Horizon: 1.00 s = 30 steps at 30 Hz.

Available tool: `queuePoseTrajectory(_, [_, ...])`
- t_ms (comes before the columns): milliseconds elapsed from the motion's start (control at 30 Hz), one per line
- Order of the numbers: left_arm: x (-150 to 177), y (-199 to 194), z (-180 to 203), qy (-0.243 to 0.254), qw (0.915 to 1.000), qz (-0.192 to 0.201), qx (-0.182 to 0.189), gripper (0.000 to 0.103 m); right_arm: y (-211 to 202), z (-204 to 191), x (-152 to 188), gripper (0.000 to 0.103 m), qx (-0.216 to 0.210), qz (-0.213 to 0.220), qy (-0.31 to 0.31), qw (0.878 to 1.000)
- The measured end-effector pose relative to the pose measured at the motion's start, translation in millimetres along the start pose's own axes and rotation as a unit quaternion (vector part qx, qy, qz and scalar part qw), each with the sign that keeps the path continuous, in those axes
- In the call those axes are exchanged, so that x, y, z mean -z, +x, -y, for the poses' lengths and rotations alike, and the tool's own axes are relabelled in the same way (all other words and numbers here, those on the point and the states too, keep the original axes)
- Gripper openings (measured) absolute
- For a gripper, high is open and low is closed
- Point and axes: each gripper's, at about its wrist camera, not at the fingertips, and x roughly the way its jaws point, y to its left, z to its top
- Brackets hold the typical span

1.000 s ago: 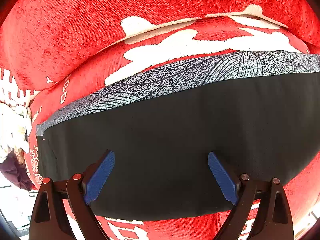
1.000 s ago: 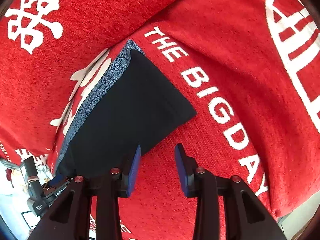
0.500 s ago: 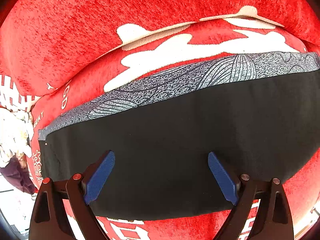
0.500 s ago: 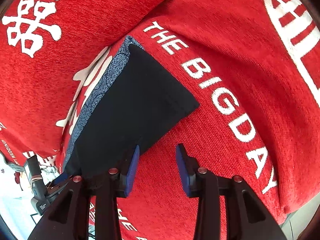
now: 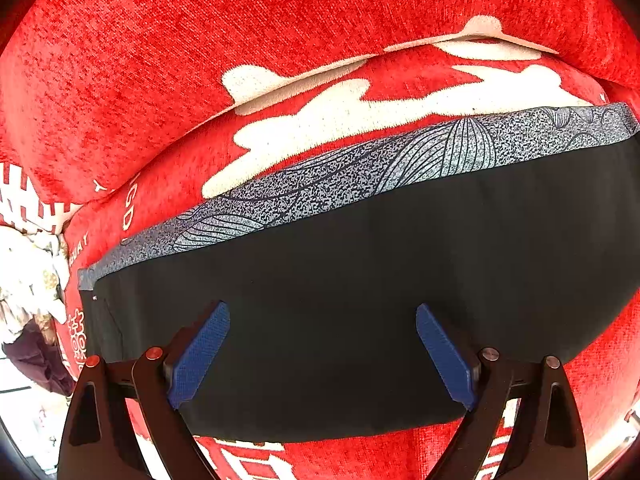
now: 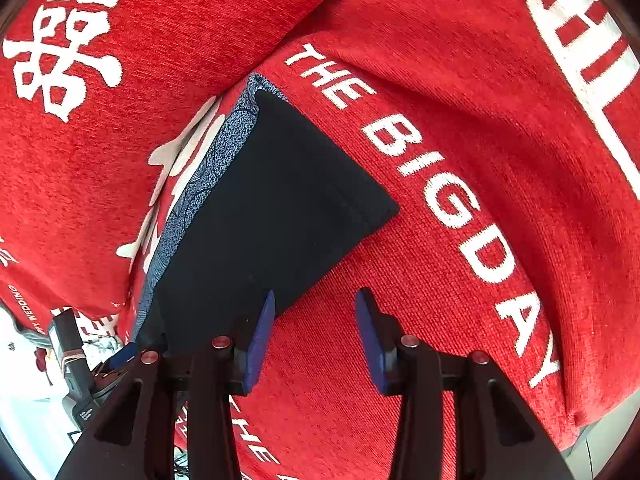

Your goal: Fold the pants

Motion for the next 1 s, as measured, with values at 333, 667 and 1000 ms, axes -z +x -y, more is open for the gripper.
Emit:
queuePoseTrajectory(333, [-8.4, -19.9, 16.7, -0.001, 0.9998, 0.014, 0.011, 0.095, 1.7, 5.8, -1.5, 0.046, -0.017, 0.003, 0.018, 1.0])
queuePoseTrajectory(667, [-9.1, -27.8, 31.7, 0.001, 0.9988, 0.018, 0.047, 0.095, 5.4, 21.3, -5.0, 0.046, -0.058, 0.013, 0.056, 0.997])
queuePoseTrajectory(1000, [1.8, -13.1, 39.8, -0.022, 0.9942, 0.001, 0.105, 0.095, 13.0, 38.8, -10.0, 0.058, -0.155, 0.073, 0.102, 0.98])
